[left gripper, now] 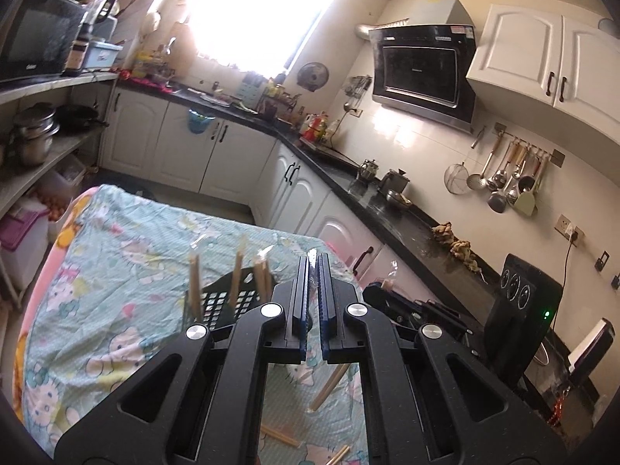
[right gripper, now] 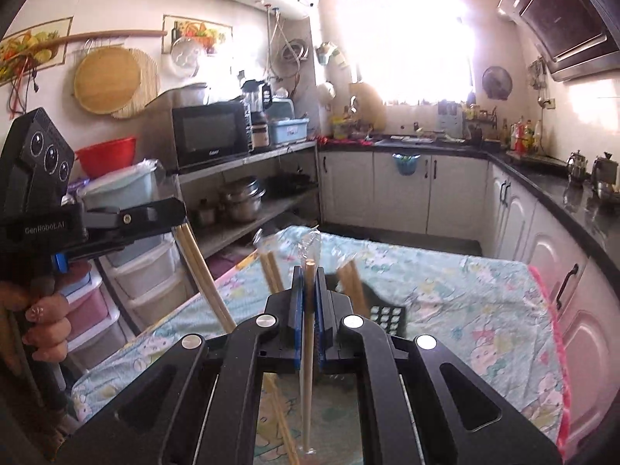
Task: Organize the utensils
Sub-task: 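Lift both held chopsticks upright over the green basket, then lower the chopsticks into the basket and open both tools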
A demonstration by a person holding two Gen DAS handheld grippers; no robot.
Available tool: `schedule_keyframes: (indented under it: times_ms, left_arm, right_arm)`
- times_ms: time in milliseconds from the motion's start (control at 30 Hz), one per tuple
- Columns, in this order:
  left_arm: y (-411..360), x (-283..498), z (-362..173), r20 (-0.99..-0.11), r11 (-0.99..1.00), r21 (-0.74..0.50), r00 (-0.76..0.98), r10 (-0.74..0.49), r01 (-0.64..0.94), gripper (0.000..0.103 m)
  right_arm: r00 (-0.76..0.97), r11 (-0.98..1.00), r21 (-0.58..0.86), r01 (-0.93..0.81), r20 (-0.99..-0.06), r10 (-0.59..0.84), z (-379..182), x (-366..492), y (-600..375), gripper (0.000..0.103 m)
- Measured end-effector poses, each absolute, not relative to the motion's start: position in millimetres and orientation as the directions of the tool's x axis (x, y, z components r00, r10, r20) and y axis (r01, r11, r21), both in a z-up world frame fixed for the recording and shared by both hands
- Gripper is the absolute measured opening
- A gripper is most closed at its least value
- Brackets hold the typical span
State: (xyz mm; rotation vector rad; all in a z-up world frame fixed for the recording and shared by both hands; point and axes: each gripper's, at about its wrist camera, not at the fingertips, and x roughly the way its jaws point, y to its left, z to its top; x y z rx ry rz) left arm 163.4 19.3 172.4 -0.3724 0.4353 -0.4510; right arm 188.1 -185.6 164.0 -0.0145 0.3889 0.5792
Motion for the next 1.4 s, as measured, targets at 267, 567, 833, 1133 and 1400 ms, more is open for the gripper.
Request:
schedule_keyframes:
  times_ms: [267,567,833,1133,1400]
  left_arm:
    - [5.9,175.2,192.2,-0.292,0.844,-0.400,0.822,-0.488,0.358,0.002]
    - [7.1,187.5,220.8,-0.264,0.874,-0.338,0.856,-0.445,0.350,0.002]
    - [24.5,199.1,232.9,-0.242,0.888,-0.335,0.882,-0.404,0.315,0.002]
    - [34.5,212.7,212.4,-0.254,0.890,-0.353,0.886,-0.388,0.289,0.002]
    - [34.0,224.2,181.4,-0.291,0.891,-0.361,0.874,-0.389,0.276,0.002]
  right_arm:
    - [0.804,0.855,0.094,-0.510,-0.299,0.513,186.2,197.1,-194.3,0.006]
    - [0.844,0.866,0.065,-0.496,-0.198,0.498,215.8,211.7,-188.6,0.006]
    - [0.852,0.864,0.078,-0.498,-0.141,0.504,224.4,225.7,-183.5,0.006]
    - [0.849,0.860,0.075,-0.504,-0.136,0.510,209.5,241.0,-171.6,0.006]
    - [0.847,0.861,0.069,-0.503,-0.159,0.507,182.2,251.8,-160.2,0.006]
